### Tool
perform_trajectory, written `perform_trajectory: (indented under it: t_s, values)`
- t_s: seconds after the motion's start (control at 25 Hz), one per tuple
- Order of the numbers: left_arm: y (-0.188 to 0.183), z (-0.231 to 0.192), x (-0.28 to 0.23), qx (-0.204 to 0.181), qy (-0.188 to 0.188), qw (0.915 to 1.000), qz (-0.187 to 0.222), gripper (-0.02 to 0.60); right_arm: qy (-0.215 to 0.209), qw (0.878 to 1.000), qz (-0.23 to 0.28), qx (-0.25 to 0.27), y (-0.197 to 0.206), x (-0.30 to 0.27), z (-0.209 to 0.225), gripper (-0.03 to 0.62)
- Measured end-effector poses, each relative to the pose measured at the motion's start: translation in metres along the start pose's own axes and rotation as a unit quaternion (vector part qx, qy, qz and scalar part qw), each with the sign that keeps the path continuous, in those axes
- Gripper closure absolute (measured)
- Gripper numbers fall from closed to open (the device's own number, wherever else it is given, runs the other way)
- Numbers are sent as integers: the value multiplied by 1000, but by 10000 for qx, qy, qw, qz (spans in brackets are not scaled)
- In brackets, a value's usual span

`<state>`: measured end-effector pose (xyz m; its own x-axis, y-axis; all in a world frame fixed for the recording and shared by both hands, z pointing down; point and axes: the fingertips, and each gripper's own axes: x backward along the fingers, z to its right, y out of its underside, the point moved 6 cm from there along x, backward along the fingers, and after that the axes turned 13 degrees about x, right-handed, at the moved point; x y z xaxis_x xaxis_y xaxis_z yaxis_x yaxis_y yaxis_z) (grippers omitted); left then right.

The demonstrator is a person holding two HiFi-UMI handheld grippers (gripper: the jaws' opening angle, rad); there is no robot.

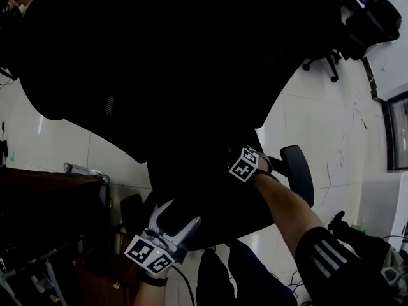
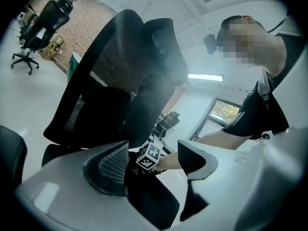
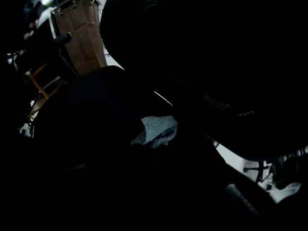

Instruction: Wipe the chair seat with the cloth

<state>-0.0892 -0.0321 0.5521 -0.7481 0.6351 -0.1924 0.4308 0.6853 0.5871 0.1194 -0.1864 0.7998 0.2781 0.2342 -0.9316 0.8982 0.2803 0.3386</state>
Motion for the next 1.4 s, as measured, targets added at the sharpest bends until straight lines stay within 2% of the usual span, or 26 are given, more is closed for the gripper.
perform_trajectory:
  t_s: [0.2,0.32,0.44,0.64,0.76,0.88,1.04,1.16,1.28,1.4]
  values:
    - [4,3,-1,36,-6,10000,-25,238,423,9976,-518,-155,32,18,24,565]
    - [2,2,8,45,-61,10000,1,238,433,9973,-436,-405,27,23,25,565]
    - [-2,-5,23,-4,-188,9998,28,238,40,9979,244,-604,-22,26,-2,565]
    - [-9,-17,50,17,-486,9985,231,238,-844,9879,1302,22,-147,13,-85,565]
    - [-10,-22,65,3,-606,9978,272,238,-1265,9793,1557,277,-200,3,-138,565]
    - [-7,-26,75,11,-683,9972,310,238,-1555,9744,1540,504,-224,-8,-176,565]
    - [-2,-28,84,68,-741,9966,364,238,-1765,9746,1248,590,-218,-27,-199,565]
    - [1,-28,86,26,-756,9965,366,238,-1683,9767,1245,480,-203,-30,-193,565]
    - [2,-27,80,-8,-722,9970,270,238,-1407,9845,953,440,-166,-29,-176,565]
    - [5,-20,68,18,-595,9981,185,238,-1140,9918,467,328,-107,-23,-152,565]
